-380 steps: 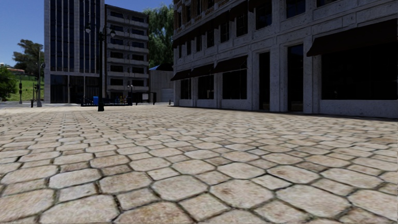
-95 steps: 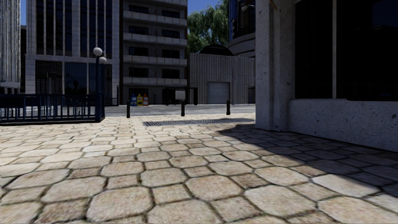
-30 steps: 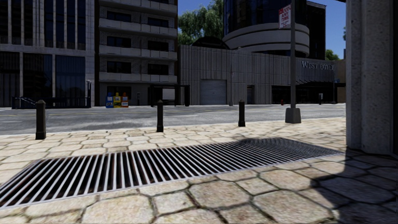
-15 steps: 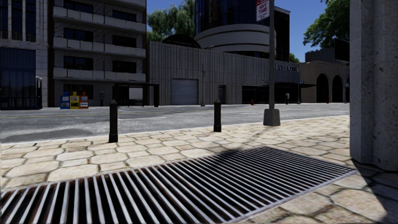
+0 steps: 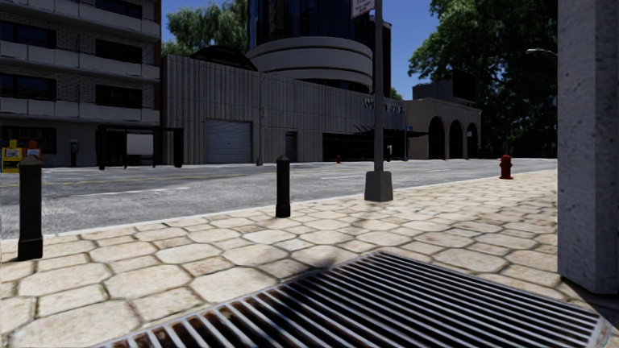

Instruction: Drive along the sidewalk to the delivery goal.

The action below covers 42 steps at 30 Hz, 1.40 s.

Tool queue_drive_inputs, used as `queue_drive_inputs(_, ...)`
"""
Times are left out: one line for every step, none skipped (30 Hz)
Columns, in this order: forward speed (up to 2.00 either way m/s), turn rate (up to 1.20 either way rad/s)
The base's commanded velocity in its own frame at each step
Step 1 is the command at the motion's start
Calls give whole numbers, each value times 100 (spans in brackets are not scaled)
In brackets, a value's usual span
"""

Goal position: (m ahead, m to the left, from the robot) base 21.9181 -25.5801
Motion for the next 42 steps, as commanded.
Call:
queue_drive_inputs(200,-59)
queue_drive_inputs(200,-60)
queue_drive_inputs(200,-61)
queue_drive_inputs(200,-61)
queue_drive_inputs(200,-61)
queue_drive_inputs(200,-61)
queue_drive_inputs(200,-61)
queue_drive_inputs(200,-61)
queue_drive_inputs(200,-61)
queue_drive_inputs(200,-61)
queue_drive_inputs(200,-61)
queue_drive_inputs(200,-61)
queue_drive_inputs(200,-61)
queue_drive_inputs(200,-61)
queue_drive_inputs(200,-61)
queue_drive_inputs(200,-61)
queue_drive_inputs(200,-61)
queue_drive_inputs(200,-61)
queue_drive_inputs(200,-61)
queue_drive_inputs(200,-61)
queue_drive_inputs(200,-61)
queue_drive_inputs(200,-61)
queue_drive_inputs(200,-61)
queue_drive_inputs(200,-61)
queue_drive_inputs(200,-61)
queue_drive_inputs(200,-61)
queue_drive_inputs(200,-61)
queue_drive_inputs(200,-61)
queue_drive_inputs(200,-61)
queue_drive_inputs(200,-61)
queue_drive_inputs(200,-61)
queue_drive_inputs(200,-61)
queue_drive_inputs(200,-61)
queue_drive_inputs(200,-61)
queue_drive_inputs(200,-61)
queue_drive_inputs(200,-61)
queue_drive_inputs(200,-61)
queue_drive_inputs(200,-60)
queue_drive_inputs(200,-60)
queue_drive_inputs(200,-60)
queue_drive_inputs(200,-60)
queue_drive_inputs(200,-57)
